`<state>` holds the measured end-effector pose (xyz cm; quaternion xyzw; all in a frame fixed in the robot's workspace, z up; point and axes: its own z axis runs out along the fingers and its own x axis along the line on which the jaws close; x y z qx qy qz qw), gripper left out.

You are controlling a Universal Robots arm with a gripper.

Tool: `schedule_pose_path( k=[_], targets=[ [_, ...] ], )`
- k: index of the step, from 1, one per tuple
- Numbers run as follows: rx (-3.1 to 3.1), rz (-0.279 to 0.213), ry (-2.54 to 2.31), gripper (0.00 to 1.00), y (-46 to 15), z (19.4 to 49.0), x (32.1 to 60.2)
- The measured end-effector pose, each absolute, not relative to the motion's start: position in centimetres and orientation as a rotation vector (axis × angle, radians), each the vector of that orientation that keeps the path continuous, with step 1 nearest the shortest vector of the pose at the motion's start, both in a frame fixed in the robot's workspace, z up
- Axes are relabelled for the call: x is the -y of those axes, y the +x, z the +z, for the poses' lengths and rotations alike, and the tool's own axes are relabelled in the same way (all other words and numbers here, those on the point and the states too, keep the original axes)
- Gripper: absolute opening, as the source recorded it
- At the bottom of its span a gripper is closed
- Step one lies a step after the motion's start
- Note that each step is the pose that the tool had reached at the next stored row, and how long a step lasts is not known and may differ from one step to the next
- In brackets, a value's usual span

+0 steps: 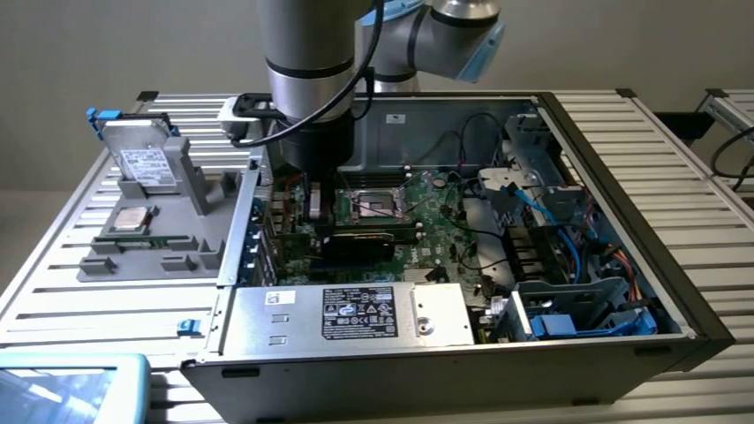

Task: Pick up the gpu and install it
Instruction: 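Press down on the gpu until it lock into place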

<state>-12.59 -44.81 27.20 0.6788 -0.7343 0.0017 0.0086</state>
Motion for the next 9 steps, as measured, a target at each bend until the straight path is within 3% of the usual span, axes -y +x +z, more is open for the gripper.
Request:
schedule_pose_path(
  k=[9],
  targets=[
    [2.294,0.006,2.121,0.12,-12.63,26.47,44.81]
  ],
)
